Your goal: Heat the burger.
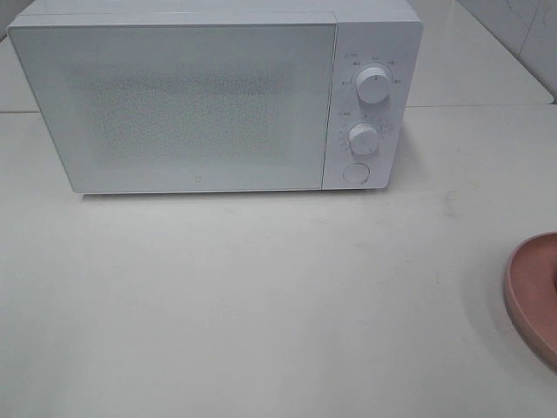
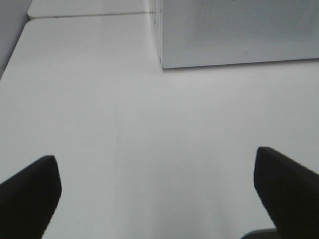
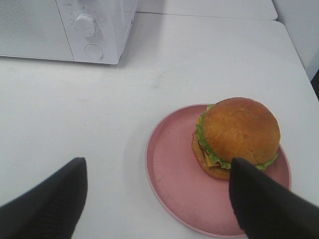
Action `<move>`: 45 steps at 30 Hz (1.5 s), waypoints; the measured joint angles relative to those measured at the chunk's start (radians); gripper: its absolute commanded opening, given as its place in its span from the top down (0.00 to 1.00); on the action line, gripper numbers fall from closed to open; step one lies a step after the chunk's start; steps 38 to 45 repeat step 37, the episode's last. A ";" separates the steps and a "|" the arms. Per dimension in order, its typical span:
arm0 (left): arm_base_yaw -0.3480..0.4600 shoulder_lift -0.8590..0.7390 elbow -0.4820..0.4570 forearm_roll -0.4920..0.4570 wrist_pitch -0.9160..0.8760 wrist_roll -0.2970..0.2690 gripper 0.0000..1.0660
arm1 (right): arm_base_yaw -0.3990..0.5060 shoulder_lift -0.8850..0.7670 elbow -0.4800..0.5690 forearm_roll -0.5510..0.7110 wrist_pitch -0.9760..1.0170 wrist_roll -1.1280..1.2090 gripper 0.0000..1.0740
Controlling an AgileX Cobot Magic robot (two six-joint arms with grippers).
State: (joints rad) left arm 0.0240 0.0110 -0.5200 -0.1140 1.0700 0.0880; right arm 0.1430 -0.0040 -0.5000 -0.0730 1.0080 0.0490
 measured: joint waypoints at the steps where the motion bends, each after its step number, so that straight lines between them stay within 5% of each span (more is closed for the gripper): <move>1: 0.000 -0.010 0.000 0.000 0.001 0.000 0.08 | 0.000 0.000 0.000 0.000 0.000 0.000 0.29; 45: 0.000 -0.015 0.000 0.001 0.001 0.000 0.08 | 0.000 0.000 0.000 0.000 0.000 0.000 0.29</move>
